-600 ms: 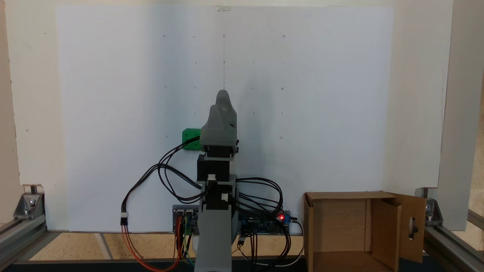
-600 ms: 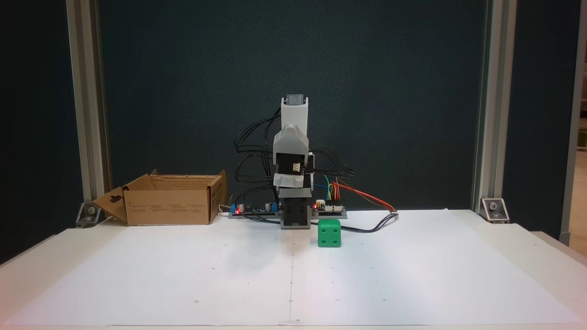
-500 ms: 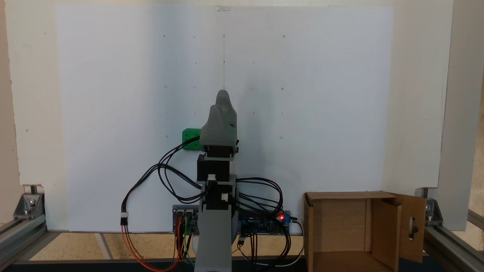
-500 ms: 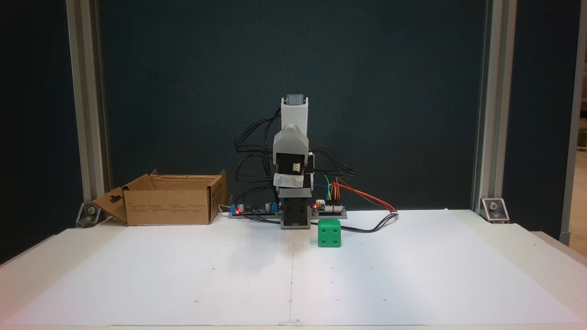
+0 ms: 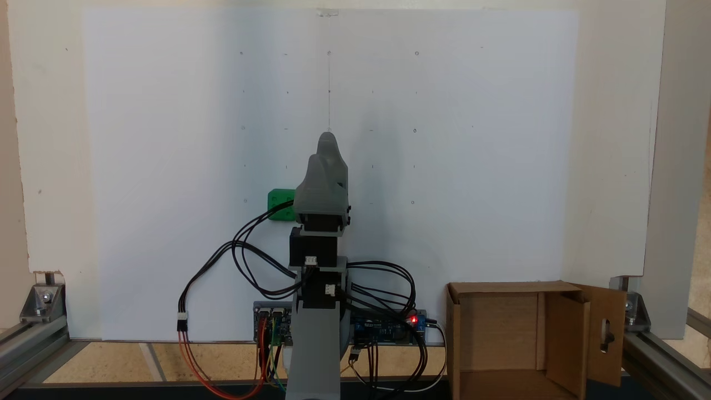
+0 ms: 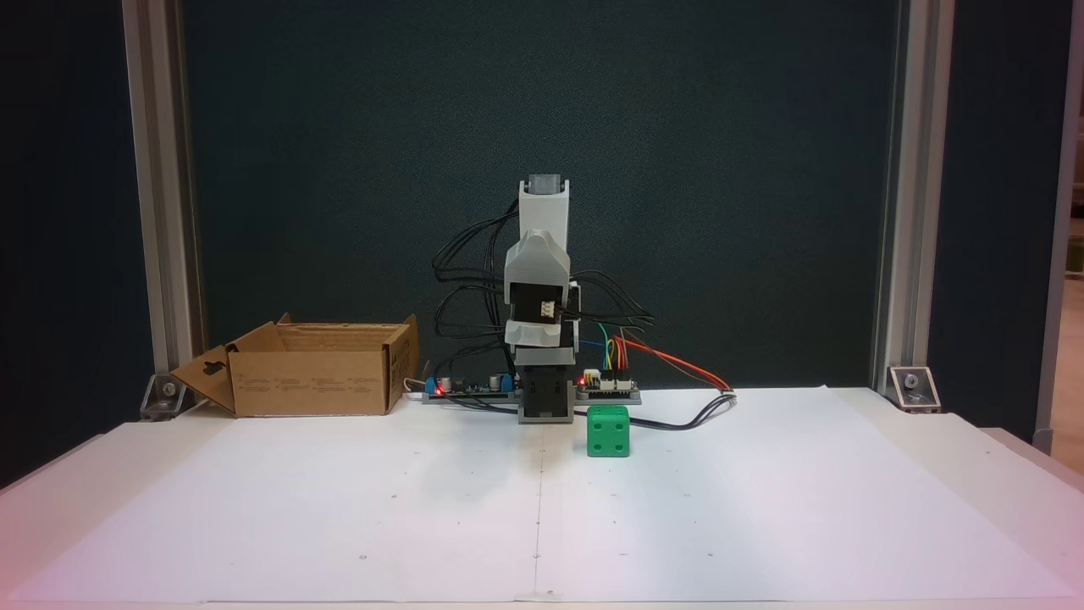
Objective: Grasp a green dice and put it in the bin.
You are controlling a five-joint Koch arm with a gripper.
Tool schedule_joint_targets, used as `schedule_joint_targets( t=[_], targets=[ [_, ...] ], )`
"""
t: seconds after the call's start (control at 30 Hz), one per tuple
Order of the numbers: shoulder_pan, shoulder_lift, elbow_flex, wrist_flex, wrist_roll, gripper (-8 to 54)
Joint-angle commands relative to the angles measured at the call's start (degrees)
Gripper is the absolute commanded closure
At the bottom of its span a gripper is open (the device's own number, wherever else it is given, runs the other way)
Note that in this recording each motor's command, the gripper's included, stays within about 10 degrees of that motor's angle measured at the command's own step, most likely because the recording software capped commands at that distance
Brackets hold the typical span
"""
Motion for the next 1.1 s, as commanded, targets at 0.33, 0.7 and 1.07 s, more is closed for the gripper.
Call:
schedule_joint_targets(
  t=[0.33,0.7,1.07],
  targets=[
    [-0.09,6.15,2.29,-4.04,-2.72,1.0],
    [0.09,6.15,2.29,-8.17,-2.72,0.9],
    [0.18,6.06,2.29,-7.65,-3.08,1.0]
  ],
)
